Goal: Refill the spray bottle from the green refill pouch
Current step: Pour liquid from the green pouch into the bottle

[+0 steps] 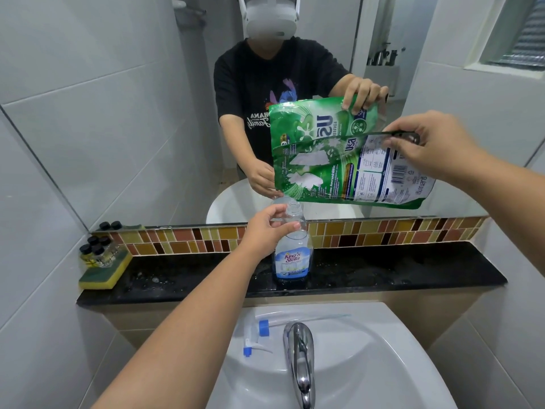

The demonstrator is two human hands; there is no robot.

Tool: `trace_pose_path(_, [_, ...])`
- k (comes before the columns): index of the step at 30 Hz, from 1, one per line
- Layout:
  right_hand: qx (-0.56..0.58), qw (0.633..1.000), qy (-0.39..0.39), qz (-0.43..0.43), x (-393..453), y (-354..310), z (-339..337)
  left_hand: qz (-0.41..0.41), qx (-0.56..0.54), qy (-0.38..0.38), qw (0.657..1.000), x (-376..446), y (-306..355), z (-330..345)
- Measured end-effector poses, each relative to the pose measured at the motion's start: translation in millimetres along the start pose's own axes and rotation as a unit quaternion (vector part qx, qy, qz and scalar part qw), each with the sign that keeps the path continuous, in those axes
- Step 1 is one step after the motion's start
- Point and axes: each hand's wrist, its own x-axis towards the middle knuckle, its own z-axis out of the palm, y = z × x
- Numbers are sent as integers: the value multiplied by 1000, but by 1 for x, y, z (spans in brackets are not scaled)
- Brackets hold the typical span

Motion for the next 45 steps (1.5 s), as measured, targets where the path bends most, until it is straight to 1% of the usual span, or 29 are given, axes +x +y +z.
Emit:
trace_pose_path(15, [-66,995,22,-69,6,-11,-8,-5,-22,-1,1000,3,-4,0])
trace_pose_path(23, [-72,994,15,-79,6,-17,-11,5,-16,1,1000,4,-5,0])
trace_pose_path(45, [-95,991,27,-90,11,-19,-15,18,-26,-5,1000,3,-7,0])
